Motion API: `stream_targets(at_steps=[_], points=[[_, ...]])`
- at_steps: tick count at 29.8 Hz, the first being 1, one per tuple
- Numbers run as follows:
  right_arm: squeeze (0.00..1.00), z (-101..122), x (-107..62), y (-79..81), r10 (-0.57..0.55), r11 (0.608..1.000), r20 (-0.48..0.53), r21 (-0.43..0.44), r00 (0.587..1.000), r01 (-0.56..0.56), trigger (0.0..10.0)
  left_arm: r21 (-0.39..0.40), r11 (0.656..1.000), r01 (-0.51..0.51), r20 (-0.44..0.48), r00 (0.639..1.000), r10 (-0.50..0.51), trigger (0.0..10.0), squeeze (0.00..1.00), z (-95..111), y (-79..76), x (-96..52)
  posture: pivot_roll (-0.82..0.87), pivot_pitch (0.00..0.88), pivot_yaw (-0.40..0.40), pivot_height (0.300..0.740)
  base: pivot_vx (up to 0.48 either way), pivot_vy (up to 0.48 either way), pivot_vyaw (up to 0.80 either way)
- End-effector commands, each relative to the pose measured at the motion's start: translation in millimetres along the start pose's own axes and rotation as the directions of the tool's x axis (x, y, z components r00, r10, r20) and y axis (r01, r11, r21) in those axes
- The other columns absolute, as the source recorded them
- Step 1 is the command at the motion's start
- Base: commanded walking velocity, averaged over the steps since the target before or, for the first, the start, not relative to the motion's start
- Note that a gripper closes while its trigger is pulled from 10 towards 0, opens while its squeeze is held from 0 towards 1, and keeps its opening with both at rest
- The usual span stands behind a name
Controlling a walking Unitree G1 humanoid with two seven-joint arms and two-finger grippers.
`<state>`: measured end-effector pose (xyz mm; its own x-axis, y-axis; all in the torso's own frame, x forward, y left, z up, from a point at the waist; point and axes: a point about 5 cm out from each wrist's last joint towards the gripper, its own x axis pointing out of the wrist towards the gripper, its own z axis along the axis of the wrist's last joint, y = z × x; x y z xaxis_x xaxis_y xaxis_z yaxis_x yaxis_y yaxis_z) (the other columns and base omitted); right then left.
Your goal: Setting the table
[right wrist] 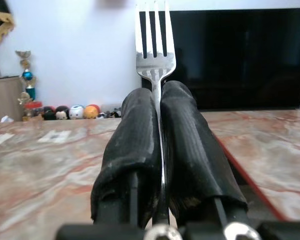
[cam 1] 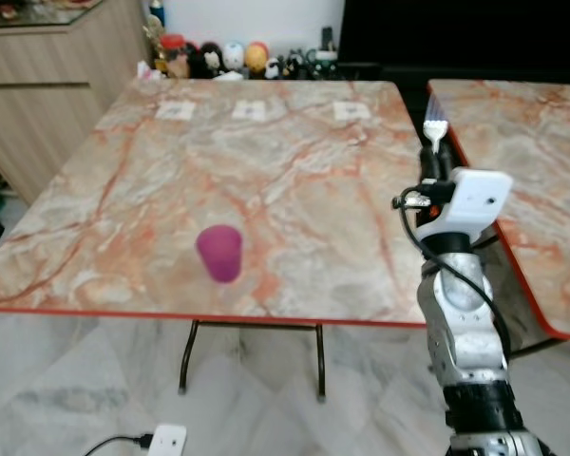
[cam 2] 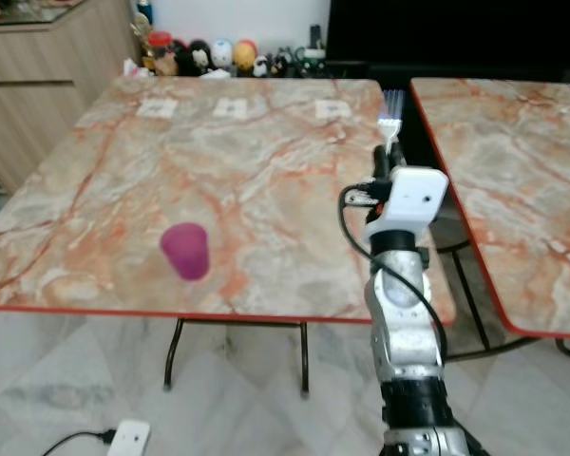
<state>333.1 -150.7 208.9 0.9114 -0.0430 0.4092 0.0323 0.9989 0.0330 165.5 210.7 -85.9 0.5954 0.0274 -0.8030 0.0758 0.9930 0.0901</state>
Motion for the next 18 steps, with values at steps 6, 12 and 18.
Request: stream_targets(at_steps=[6, 12, 18], points=[[0.00, -0.5, 0.7, -7.1, -0.028, 0.999, -0.010, -0.019, 1.000, 0.028, 10.0, 0.008, 1.000, 0.006, -0.036, 0.999, -0.006, 10.0, 0.00, -8.5, -3.5, -1.3, -0.08, 0.101, 0.053, 0.740, 0.000, -0.433, 0.00], [0.00, -1.0, 0.6, -7.4, -0.030, 0.999, -0.013, -0.020, 0.999, 0.030, 10.0, 0.008, 1.000, 0.008, -0.035, 0.999, -0.008, 10.0, 0.00, -8.3, -3.8, -1.2, -0.08, 0.105, 0.053, 0.740, 0.000, -0.431, 0.00], [0.00, -1.6, 0.8, -9.0, -0.033, 0.999, -0.019, -0.027, 0.999, 0.033, 10.0, 0.010, 1.000, 0.013, -0.035, 0.999, -0.012, 10.0, 0.00, -7.4, -5.5, -0.8, -0.09, 0.108, 0.047, 0.740, 0.000, -0.431, 0.00]])
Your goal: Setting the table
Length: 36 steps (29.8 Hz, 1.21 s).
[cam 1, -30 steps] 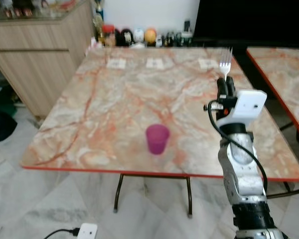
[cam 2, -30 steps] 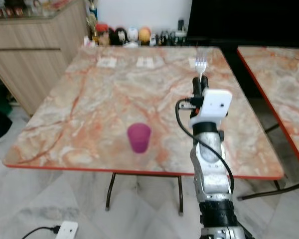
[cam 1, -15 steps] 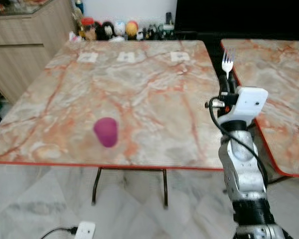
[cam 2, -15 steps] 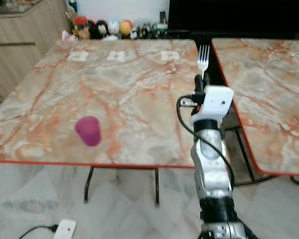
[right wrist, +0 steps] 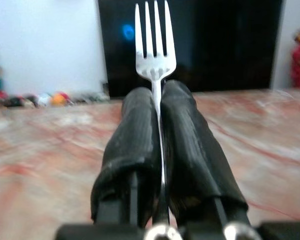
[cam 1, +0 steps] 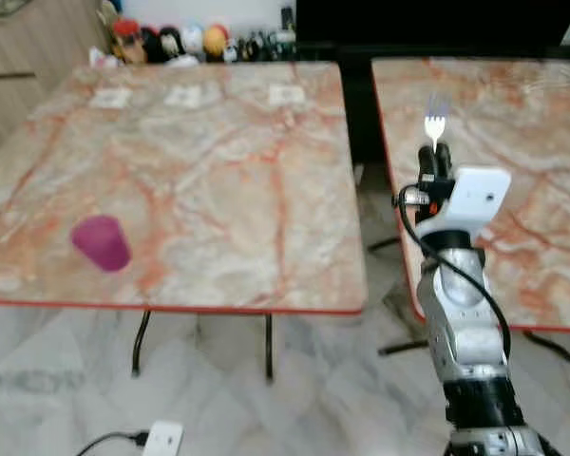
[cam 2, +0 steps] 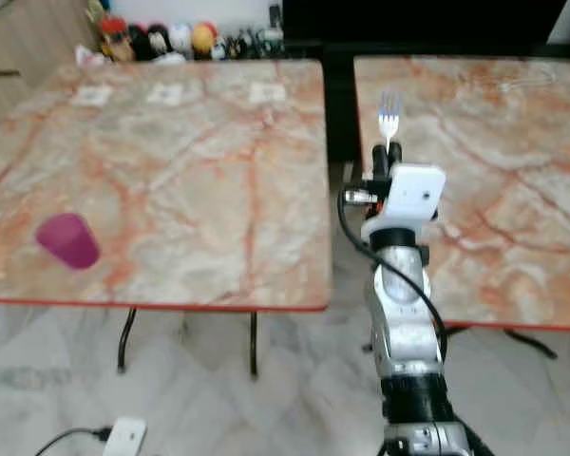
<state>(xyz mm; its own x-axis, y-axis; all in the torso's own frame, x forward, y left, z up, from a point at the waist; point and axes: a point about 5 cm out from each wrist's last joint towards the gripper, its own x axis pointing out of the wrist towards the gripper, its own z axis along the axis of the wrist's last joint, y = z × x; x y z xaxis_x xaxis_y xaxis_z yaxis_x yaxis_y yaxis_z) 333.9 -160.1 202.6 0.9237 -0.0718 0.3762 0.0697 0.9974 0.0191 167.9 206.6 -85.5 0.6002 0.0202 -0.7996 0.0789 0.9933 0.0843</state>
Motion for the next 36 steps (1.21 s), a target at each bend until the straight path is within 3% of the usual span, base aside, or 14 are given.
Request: stream_targets(at_steps=[1, 10, 16, 23, 29, 36], points=[[0.00, 4.2, 2.2, 0.2, -0.004, 1.000, 0.013, -0.001, 1.000, 0.004, 10.0, 0.011, 1.000, 0.007, -0.040, 0.999, -0.006, 10.0, 0.00, -9.8, -1.9, -1.8, -0.09, 0.109, 0.046, 0.740, 0.000, -0.431, 0.00], [0.00, 3.5, 3.3, -0.4, -0.006, 1.000, 0.008, -0.006, 1.000, 0.006, 10.0, 0.011, 1.000, 0.008, -0.037, 0.999, -0.008, 10.0, 0.00, -10.6, 1.0, -2.7, -0.09, 0.109, 0.043, 0.740, 0.000, -0.431, 0.00], [0.00, 2.4, 3.3, -1.6, -0.016, 1.000, 0.004, -0.006, 1.000, 0.016, 10.0, 0.009, 1.000, 0.007, -0.056, 0.998, -0.007, 10.0, 0.00, -24.9, 1.6, -7.6, -0.09, 0.110, 0.042, 0.740, 0.000, -0.431, 0.00], [0.00, 1.3, 2.8, -6.2, -0.040, 0.999, 0.000, -0.009, 0.999, 0.040, 10.0, 0.008, 1.000, -0.005, -0.079, 0.997, 0.006, 10.0, 0.00, -40.7, 14.9, -15.6, -0.09, 0.109, 0.043, 0.740, 0.000, -0.431, 0.00], [0.00, 1.0, 3.1, -6.7, -0.047, 0.999, 0.000, -0.010, 0.999, 0.047, 10.0, 0.008, 1.000, -0.004, -0.087, 0.996, 0.005, 10.0, 0.00, -45.9, 14.4, -17.7, -0.09, 0.109, 0.046, 0.740, 0.000, -0.431, 0.00], [0.00, 1.3, 3.7, -12.2, -0.074, 0.997, 0.001, -0.022, 0.997, 0.074, 10.0, 0.010, 1.000, 0.000, -0.156, 0.988, 0.001, 10.0, 0.00, -87.0, 8.4, -36.3, -0.10, 0.112, 0.049, 0.740, 0.000, -0.431, 0.00]])
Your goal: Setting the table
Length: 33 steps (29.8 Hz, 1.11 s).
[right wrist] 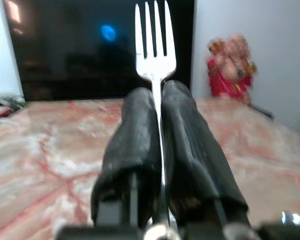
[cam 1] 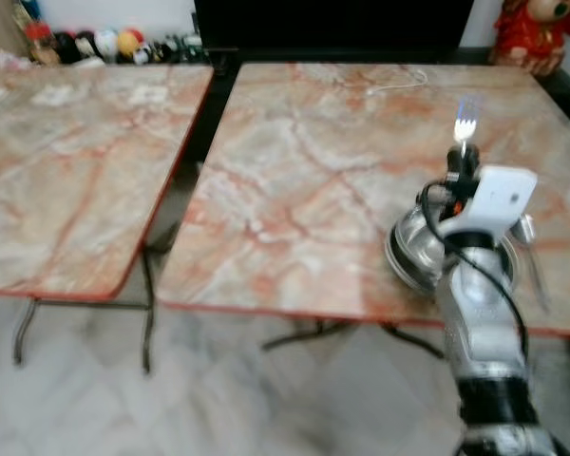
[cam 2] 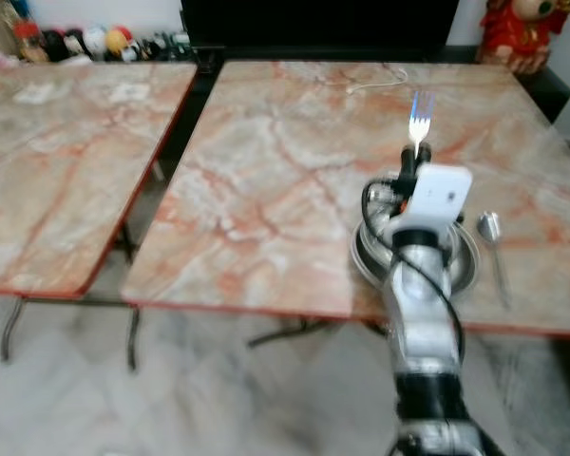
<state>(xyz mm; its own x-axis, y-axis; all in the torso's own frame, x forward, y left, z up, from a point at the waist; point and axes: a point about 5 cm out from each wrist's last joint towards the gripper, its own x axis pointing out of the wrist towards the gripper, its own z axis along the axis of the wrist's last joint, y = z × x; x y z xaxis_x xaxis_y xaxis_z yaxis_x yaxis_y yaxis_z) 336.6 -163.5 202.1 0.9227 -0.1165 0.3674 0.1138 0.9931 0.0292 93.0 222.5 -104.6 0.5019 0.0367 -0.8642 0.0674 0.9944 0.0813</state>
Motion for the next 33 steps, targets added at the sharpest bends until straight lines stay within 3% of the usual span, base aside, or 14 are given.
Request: stream_targets(at_steps=[1, 8, 11, 17, 25, 33], points=[[0.00, 2.9, 1.7, -9.7, -0.032, 0.999, 0.009, -0.017, 0.999, 0.033, 10.0, 0.021, 1.000, 0.003, -0.042, 0.999, -0.002, 10.0, 0.00, -17.5, -0.1, -6.2, -0.10, 0.112, 0.049, 0.740, 0.000, -0.431, 0.00], [0.00, -4.4, 4.6, -27.6, -0.109, 0.992, -0.046, -0.074, 0.993, 0.106, 10.0, 0.021, 1.000, -0.007, -0.080, 0.997, 0.009, 10.0, 0.00, -36.7, -1.7, -14.0, -0.10, 0.113, 0.050, 0.740, 0.000, -0.244, 0.00], [0.00, -15.8, 5.7, -38.6, -0.173, 0.980, -0.128, -0.117, 0.977, 0.158, 10.0, 0.021, 1.000, -0.006, -0.044, 0.999, 0.007, 10.0, 0.00, -19.4, -1.8, -6.6, -0.10, 0.114, 0.051, 0.740, 0.000, 0.000, 0.00], [0.00, -22.9, 8.5, -51.8, -0.235, 0.972, -0.187, -0.077, 0.954, 0.224, 10.0, 0.010, 1.000, -0.009, -0.036, 0.999, 0.009, 10.0, 0.00, -14.7, -0.8, -4.8, -0.09, 0.112, 0.055, 0.740, 0.000, 0.000, 0.00], [0.00, -25.4, 10.4, -54.5, -0.261, 0.965, -0.221, -0.061, 0.940, 0.254, 10.0, 0.006, 1.000, -0.016, -0.040, 0.999, 0.017, 10.0, 0.00, -14.0, 0.2, -4.4, -0.09, 0.111, 0.059, 0.740, 0.000, 0.285, -0.15], [0.00, -42.3, 8.9, -54.9, -0.284, 0.958, -0.311, -0.058, 0.907, 0.280, 10.0, 0.021, 1.000, -0.014, -0.037, 0.999, 0.015, 10.0, 0.00, -12.5, 0.5, -3.9, -0.09, 0.111, 0.060, 0.740, 0.000, 0.000, -0.46]])
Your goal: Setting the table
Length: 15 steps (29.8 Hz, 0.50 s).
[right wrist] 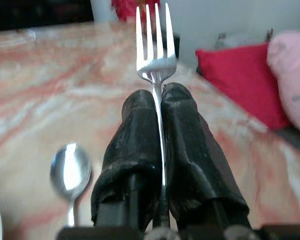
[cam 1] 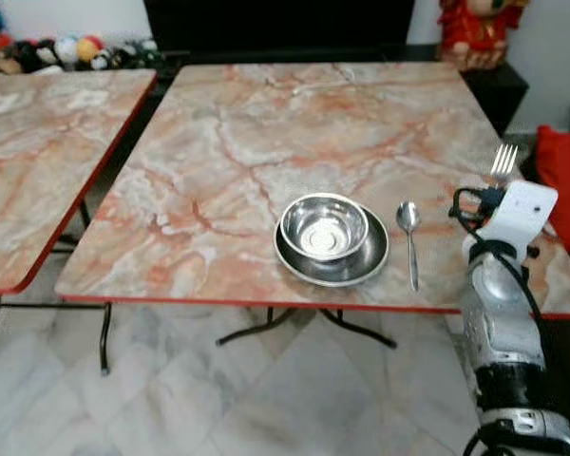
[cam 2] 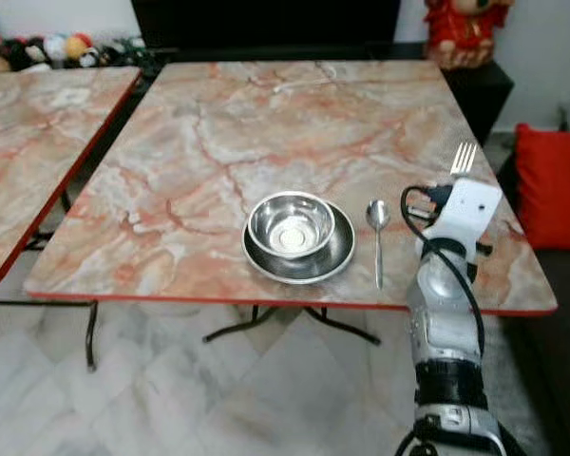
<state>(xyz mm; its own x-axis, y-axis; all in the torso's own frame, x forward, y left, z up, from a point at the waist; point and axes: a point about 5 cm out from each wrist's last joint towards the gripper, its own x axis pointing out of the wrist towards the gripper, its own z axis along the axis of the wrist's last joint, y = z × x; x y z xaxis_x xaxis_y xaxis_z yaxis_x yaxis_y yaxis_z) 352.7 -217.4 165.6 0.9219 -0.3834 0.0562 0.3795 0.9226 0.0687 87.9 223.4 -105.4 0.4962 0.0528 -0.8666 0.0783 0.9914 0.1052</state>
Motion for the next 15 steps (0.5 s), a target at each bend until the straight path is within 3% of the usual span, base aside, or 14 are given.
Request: stream_targets(at_steps=[1, 9, 15], points=[[0.00, -2.6, 3.0, -2.2, -0.013, 1.000, -0.028, 0.011, 1.000, 0.013, 10.0, -0.001, 1.000, 0.001, -0.030, 1.000, -0.001, 10.0, 0.00, -7.5, -0.1, -2.0, -0.09, 0.111, 0.060, 0.740, 0.000, 0.000, 0.00], [0.00, -11.7, 11.6, -3.9, 0.001, 1.000, -0.118, 0.003, 0.993, -0.001, 10.0, 0.000, 1.000, 0.005, -0.028, 1.000, -0.005, 10.0, 0.00, -6.4, 0.1, -1.7, -0.09, 0.110, 0.067, 0.740, 0.000, 0.000, 0.00], [0.00, -5.2, 10.8, 4.4, 0.054, 0.998, -0.060, 0.039, 0.997, -0.052, 10.0, 0.002, 1.000, 0.007, -0.022, 1.000, -0.007, 10.0, 0.00, -5.1, 0.7, -1.4, -0.09, 0.112, 0.069, 0.740, 0.040, 0.000, 0.00]])
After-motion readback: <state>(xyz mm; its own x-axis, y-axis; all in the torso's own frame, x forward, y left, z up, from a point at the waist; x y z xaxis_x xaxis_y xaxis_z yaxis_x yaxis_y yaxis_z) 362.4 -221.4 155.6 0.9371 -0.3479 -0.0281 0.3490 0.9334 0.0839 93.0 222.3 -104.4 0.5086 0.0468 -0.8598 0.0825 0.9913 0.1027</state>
